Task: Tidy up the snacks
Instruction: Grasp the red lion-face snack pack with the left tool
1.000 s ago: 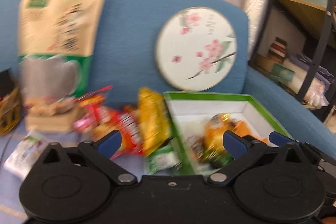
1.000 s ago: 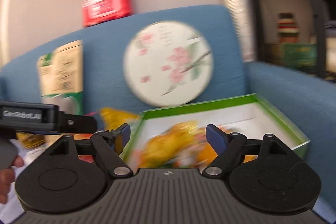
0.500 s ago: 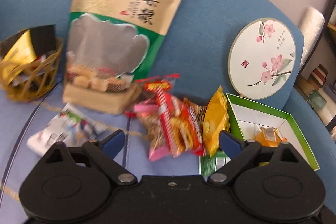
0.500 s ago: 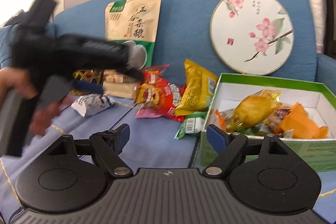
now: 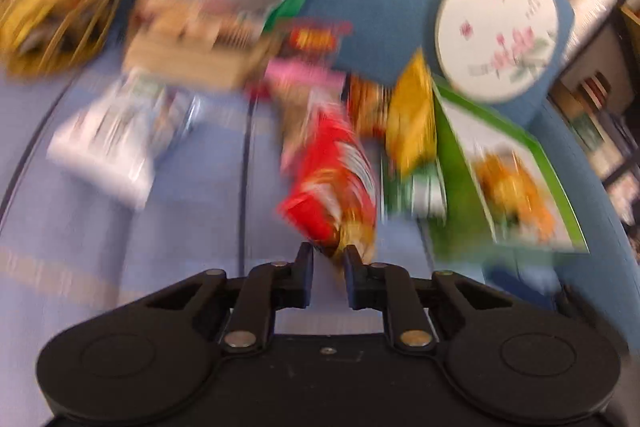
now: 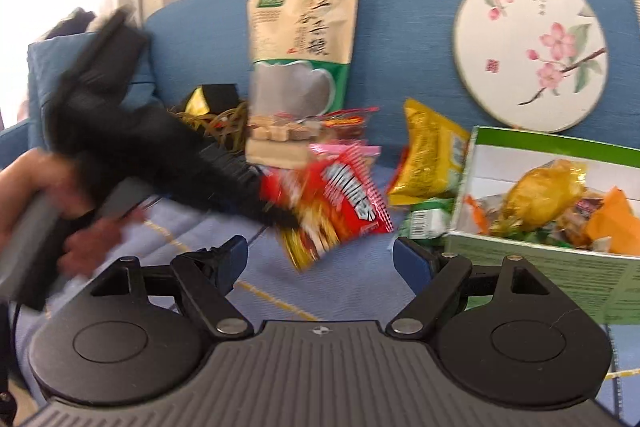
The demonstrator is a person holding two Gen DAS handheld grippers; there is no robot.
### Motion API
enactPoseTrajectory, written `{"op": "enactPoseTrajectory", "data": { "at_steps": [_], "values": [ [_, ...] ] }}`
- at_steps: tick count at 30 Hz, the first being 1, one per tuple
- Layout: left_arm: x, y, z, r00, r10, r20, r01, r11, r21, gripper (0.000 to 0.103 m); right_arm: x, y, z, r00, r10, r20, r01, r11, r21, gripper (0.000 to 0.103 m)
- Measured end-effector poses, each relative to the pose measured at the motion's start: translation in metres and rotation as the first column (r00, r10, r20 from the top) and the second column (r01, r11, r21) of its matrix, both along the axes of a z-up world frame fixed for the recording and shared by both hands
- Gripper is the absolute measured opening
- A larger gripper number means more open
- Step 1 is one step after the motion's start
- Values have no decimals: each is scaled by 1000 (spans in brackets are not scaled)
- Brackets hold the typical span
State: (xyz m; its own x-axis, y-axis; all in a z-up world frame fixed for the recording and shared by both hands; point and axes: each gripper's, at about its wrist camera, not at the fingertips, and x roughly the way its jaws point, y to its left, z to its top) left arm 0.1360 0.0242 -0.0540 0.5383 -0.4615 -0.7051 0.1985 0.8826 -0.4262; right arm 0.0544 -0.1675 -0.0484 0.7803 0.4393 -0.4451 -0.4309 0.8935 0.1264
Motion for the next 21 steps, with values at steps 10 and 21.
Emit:
{"op": "enactPoseTrajectory", "data": {
  "at_steps": [10, 21],
  "values": [
    [-32, 31, 26, 985, 21, 169, -32, 998, 63, 98, 19, 6, -24, 983, 27, -181, 2, 987, 159, 103],
    [37, 24, -9, 1000, -19, -17, 18, 999, -49, 83, 51, -7, -42, 949, -69, -307, 172, 932, 320, 89]
  ]
}}
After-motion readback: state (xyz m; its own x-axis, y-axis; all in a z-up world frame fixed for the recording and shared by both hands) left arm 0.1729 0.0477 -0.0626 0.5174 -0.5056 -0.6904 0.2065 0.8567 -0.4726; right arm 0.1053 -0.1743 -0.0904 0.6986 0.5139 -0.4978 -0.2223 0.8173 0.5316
